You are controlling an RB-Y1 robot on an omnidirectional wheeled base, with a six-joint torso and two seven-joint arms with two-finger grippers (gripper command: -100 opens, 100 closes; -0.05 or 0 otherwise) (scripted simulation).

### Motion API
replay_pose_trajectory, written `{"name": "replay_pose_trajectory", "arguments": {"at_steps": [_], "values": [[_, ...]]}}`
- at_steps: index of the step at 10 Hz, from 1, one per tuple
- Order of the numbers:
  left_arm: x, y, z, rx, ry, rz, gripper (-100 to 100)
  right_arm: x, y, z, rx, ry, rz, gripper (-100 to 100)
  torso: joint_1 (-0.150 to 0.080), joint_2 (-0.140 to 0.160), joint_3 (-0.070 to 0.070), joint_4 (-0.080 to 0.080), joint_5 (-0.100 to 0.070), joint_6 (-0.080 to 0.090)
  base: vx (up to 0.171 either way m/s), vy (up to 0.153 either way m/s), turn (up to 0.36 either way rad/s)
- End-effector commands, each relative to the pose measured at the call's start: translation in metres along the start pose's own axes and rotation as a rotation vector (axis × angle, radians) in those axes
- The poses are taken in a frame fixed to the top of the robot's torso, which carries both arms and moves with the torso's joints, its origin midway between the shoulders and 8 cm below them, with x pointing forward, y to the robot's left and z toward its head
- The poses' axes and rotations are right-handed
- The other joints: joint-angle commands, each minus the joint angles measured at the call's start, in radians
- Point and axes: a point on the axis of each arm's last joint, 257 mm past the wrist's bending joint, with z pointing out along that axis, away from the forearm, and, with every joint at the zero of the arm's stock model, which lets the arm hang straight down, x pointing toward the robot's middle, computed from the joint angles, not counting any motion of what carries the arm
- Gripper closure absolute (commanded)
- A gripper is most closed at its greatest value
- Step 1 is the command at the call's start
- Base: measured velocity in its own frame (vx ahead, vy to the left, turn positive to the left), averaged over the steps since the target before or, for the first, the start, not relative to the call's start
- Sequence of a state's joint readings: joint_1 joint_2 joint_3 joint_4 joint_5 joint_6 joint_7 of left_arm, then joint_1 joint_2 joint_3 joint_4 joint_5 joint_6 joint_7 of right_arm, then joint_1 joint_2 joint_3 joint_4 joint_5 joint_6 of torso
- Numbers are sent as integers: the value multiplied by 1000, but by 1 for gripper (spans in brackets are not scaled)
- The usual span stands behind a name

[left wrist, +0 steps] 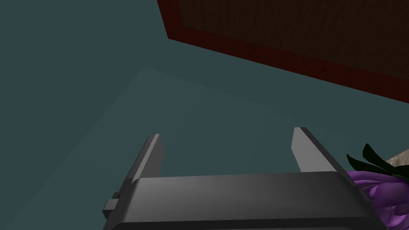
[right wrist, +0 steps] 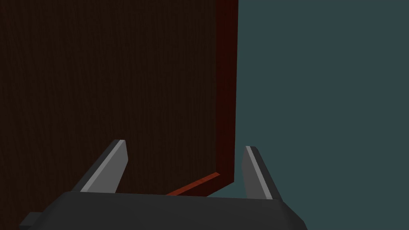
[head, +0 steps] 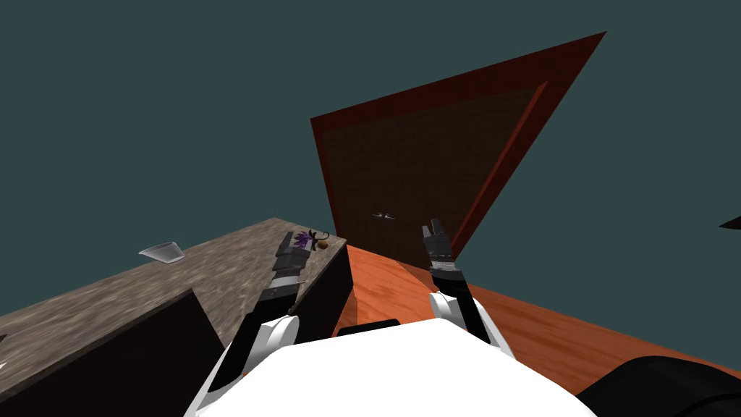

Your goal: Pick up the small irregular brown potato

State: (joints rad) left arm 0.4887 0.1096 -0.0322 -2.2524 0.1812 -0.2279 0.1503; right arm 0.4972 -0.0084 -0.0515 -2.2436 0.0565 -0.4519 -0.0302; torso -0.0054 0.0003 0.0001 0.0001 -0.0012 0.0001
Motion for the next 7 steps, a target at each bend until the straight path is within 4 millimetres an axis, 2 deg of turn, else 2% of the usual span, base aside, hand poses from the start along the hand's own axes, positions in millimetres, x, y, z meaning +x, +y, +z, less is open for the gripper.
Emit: {"name": "replay_pose_trajectory", "arguments": {"at_steps": [1,7], "values": [[-1,5,0,-26,-1,-1,-100,0,0,0,0,0,0,0,0,0,0,0,0,0,2,-56,4],[-3,31,6,-147,5,1,-100,0,0,0,0,0,0,0,1,0,0,0,0,0,-4,-59,6]]}}
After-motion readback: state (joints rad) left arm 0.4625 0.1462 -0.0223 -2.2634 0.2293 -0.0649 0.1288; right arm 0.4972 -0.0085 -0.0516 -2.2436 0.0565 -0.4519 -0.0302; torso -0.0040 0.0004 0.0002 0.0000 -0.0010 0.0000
